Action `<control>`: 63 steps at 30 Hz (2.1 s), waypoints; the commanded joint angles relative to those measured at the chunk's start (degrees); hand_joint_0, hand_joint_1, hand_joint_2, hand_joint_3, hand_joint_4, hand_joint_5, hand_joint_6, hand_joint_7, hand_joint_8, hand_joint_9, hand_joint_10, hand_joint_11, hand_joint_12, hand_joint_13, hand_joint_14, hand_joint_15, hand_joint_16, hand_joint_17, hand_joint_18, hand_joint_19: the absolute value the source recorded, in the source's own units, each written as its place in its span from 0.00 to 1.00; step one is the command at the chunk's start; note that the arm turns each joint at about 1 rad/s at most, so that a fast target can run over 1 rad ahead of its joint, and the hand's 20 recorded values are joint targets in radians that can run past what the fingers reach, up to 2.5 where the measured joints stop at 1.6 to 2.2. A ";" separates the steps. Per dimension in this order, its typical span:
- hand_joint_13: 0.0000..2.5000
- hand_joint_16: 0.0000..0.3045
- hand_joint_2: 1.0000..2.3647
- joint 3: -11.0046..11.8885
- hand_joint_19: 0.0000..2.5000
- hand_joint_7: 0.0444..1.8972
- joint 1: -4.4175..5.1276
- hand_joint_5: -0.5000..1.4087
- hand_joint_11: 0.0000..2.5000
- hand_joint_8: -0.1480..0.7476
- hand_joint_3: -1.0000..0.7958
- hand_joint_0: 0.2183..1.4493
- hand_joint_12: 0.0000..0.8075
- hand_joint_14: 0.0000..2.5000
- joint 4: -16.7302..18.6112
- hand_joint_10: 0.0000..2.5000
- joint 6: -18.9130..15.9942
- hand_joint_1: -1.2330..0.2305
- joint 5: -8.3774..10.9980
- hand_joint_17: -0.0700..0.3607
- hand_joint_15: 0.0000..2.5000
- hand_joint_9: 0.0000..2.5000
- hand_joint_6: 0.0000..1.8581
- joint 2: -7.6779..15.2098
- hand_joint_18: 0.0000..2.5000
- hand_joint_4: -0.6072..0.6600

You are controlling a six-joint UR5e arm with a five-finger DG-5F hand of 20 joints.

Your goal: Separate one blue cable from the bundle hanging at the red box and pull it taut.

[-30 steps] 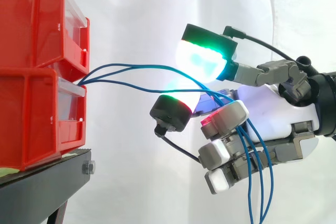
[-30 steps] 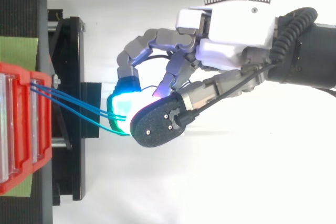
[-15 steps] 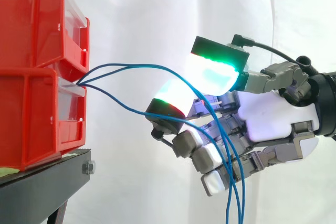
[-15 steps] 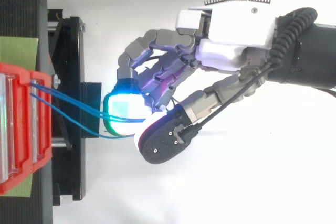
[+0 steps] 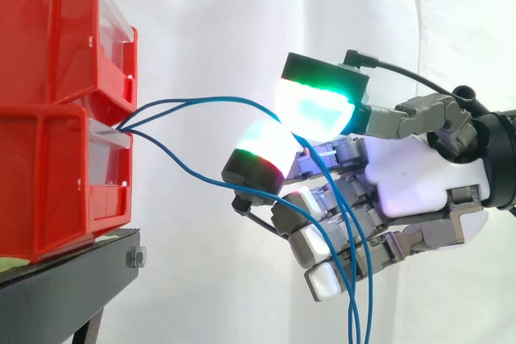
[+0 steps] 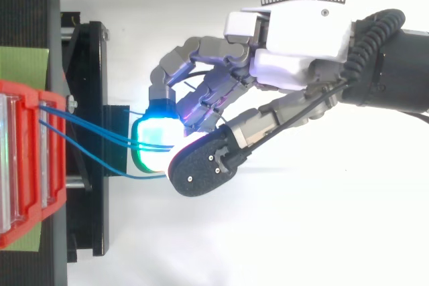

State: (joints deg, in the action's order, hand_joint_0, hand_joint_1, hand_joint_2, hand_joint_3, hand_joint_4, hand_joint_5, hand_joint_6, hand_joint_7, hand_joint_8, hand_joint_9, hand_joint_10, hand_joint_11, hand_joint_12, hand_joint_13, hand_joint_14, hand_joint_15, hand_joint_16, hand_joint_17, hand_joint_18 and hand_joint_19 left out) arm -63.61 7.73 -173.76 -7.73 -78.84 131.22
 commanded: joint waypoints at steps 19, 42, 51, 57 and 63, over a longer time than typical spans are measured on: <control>0.35 0.20 0.00 0.07 0.25 0.43 0.00 0.14 0.47 0.53 0.28 0.24 0.49 0.01 0.00 0.00 0.00 0.47 -0.17 0.47 0.30 0.35 0.50 0.00 0.28 0.57; 0.38 0.17 0.00 -0.02 0.23 0.47 0.00 0.15 0.48 0.49 0.28 0.45 0.44 0.01 0.09 0.00 0.00 0.27 0.00 0.43 0.30 0.39 0.52 0.00 0.31 0.46; 0.39 0.17 0.00 -0.02 0.24 0.47 0.00 0.16 0.49 0.49 0.28 0.34 0.45 0.01 0.00 0.00 0.00 0.29 0.00 0.43 0.31 0.40 0.51 0.00 0.31 0.48; 0.40 0.18 0.00 -0.02 0.25 0.47 0.09 0.16 0.48 0.52 0.28 0.26 0.47 0.01 0.00 0.00 0.00 0.42 0.00 0.44 0.31 0.42 0.51 0.00 0.31 0.51; 0.40 0.19 0.00 -0.11 0.26 0.47 0.09 0.16 0.49 0.53 0.28 0.24 0.48 0.01 0.00 0.00 0.00 0.48 0.00 0.46 0.32 0.44 0.50 0.00 0.31 0.52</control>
State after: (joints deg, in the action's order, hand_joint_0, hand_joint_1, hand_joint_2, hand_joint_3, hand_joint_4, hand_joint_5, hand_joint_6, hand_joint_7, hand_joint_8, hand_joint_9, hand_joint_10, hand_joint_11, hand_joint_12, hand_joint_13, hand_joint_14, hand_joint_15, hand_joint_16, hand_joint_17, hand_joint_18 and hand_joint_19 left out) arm -63.64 7.83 -173.76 -7.74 -78.84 131.22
